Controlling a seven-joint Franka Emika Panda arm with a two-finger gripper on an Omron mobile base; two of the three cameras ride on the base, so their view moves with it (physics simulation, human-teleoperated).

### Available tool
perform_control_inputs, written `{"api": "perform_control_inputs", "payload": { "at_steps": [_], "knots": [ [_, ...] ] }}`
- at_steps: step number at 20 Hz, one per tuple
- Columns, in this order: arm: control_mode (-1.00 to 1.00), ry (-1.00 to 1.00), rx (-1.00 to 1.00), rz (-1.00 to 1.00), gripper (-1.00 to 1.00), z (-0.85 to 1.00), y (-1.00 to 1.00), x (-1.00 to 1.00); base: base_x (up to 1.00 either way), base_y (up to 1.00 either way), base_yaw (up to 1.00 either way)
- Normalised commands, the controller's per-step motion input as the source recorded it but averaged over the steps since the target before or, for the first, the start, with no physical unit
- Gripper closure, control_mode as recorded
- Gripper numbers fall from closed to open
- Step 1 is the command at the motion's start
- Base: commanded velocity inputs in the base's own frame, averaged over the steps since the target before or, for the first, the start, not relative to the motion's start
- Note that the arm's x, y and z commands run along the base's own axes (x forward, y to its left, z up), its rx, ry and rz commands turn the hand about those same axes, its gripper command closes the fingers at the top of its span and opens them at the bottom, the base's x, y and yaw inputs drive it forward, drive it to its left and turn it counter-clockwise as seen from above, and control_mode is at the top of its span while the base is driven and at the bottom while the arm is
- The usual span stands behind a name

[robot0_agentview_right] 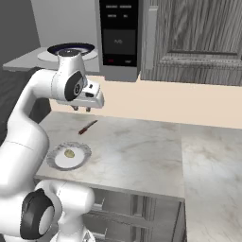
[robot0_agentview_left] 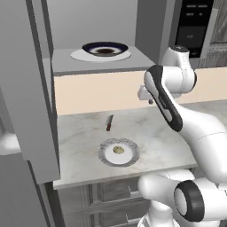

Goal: Pick the egg from the counter and place it in the microwave.

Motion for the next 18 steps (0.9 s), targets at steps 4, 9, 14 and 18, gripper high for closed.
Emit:
{"api": "perform_control_inputs", "payload": {
  "at_steps": [4, 9, 14, 18],
  "knots": [
    [-1.00, 0.00, -0.02, 0.00, -1.00, -0.16, 0.00, -0.19, 0.00, 0.00, 0.00],
    [-1.00, 0.00, -0.11, 0.13, -1.00, -0.79, 0.00, -0.34, 0.00, 0.00, 0.00],
    [-1.00, 0.00, -0.05, 0.17, -1.00, -0.78, 0.44, -0.42, 0.00, 0.00, 0.00],
    [-1.00, 0.07, 0.00, 0.35, -1.00, -0.48, 0.46, 0.00, 0.00, 0.00, 0.00]
  ]
}}
